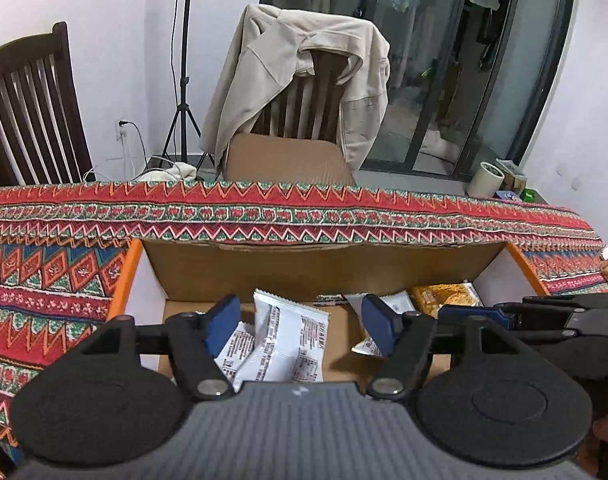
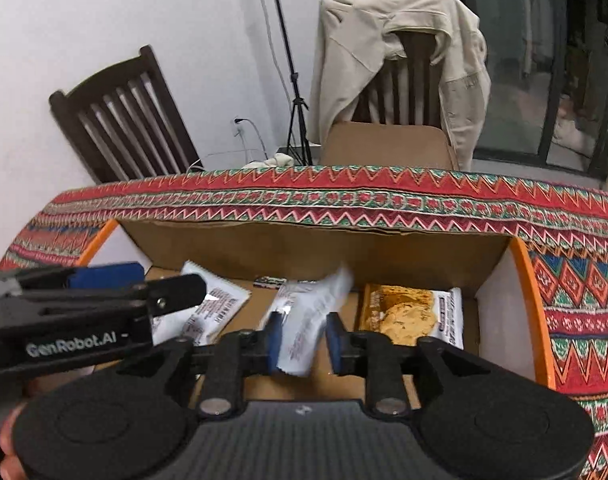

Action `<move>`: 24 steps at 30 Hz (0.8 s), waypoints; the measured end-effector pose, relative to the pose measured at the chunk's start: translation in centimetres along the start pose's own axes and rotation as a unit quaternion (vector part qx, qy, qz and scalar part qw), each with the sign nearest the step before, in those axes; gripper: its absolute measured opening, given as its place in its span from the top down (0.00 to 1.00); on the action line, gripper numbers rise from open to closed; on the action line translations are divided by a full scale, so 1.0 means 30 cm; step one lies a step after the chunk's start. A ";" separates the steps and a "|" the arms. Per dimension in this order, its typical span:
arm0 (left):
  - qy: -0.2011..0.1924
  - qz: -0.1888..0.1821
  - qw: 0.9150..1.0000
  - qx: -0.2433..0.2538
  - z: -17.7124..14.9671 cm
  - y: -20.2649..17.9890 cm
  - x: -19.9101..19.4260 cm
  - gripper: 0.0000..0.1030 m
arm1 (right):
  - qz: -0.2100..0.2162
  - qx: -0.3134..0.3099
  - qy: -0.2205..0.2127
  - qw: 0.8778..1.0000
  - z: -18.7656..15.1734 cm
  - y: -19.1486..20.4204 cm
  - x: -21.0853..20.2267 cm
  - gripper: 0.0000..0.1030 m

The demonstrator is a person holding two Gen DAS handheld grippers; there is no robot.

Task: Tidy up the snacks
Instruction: 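Carry both white packets over the box and open both tools to drop them, then withdraw both open tools from the box back toward the snack pile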

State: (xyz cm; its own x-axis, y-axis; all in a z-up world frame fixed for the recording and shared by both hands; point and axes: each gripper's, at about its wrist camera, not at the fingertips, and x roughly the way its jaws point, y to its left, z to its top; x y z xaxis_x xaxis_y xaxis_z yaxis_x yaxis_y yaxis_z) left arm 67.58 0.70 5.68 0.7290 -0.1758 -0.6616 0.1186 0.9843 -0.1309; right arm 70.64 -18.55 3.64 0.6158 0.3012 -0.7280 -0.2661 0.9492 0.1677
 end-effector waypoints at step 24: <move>-0.158 0.002 0.986 0.043 -0.233 -0.146 -1.011 0.00 | 0.013 -0.040 -0.166 0.985 -0.213 0.081 -0.912 0.26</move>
State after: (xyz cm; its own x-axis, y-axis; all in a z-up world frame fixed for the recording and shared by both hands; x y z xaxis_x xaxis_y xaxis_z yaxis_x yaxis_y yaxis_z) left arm 40.22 1.60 21.16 0.9017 -0.1718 -0.3967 0.1629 0.9850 -0.0563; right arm 48.41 -25.06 19.71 0.8133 0.3505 -0.4645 -0.3339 0.9348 0.1208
